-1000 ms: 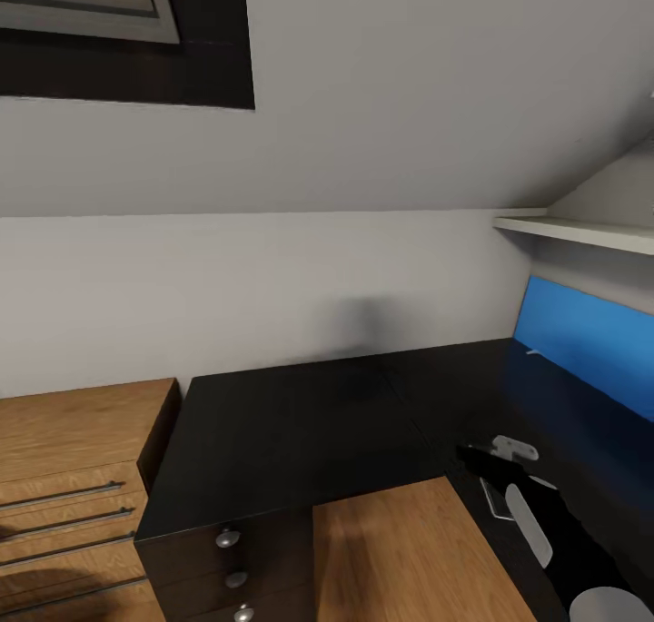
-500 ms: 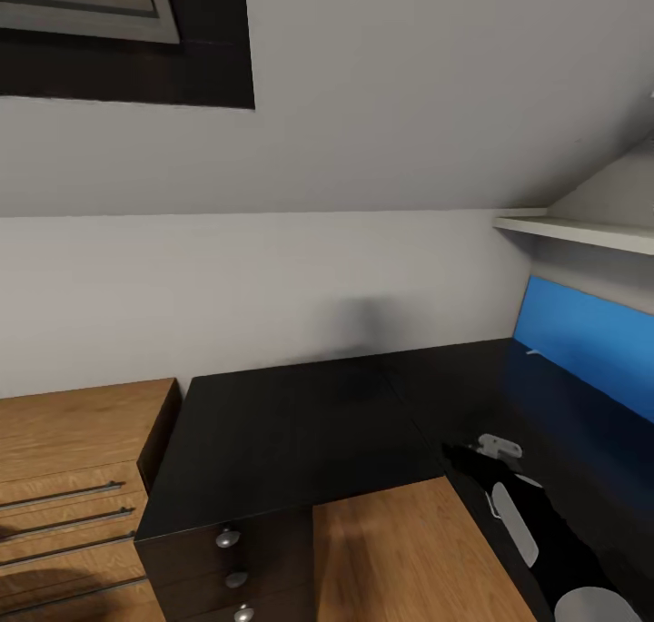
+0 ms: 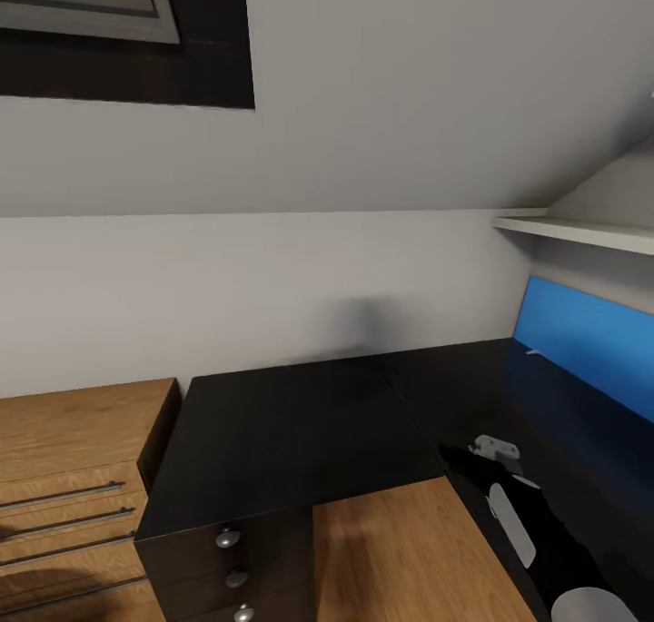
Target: In the bedroom, organize the workspace by keeping the computer under the desk, ensuring the monitor is on the desk, placing the keyboard on the desk next to the monitor, placing the mouse on the desk next to the keyboard, moving the folder from the swivel chair onto the desk next to the mouse, stacking the notebook on top of the folder with the pen on top of the notebook, and positioning the swivel chair next to the desk.
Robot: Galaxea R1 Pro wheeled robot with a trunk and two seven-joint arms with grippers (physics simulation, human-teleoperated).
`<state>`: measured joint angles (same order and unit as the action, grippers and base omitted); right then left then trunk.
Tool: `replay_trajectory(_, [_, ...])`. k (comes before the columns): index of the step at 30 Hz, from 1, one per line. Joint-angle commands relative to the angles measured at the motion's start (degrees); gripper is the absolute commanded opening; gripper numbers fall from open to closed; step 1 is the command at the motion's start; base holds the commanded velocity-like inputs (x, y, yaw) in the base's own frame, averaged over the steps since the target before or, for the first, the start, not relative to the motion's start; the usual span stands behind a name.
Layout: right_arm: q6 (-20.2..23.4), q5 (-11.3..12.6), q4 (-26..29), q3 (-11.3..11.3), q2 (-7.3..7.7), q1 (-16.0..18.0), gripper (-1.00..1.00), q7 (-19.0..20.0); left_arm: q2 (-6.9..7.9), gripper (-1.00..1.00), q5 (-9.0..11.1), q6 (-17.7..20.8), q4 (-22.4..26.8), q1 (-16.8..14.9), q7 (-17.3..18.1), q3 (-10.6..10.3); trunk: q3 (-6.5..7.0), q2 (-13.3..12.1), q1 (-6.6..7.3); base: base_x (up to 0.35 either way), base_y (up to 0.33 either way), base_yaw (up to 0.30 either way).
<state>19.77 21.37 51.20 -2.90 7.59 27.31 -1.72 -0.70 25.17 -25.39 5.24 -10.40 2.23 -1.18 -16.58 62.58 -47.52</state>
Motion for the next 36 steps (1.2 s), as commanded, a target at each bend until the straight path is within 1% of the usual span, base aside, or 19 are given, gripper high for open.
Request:
replay_trajectory(1, [0.22,0.52,0.11,0.0,-0.01,0.03,1.0,-0.19,-0.01,1.0,0.5,-0.19,-0.06,-0.05,0.23,-0.14,-0.07,0.05,0.0,0.0,0.0,0.0])
replay_trajectory(6, [0.14,0.56,0.07,-0.07,-0.03,0.03,1.0,-0.25,-0.01,1.0,0.5,-0.19,-0.06,-0.05,0.23,-0.14,-0.07,0.05,0.0,0.0,0.0,-0.006])
replay_trajectory(11, [0.17,0.66,0.05,-0.15,-0.03,0.03,1.0,-0.36,-0.01,1.0,0.52,-0.19,-0.06,-0.05,0.23,-0.14,-0.07,0.05,0.0,0.0,0.0,-0.15])
replay_trajectory(36, [0.02,0.56,-0.02,-0.17,-0.03,0.03,1.0,-0.44,0.08,1.0,0.58,-0.19,-0.06,-0.05,0.23,-0.14,-0.07,0.05,0.0,0.0,0.0,-0.26])
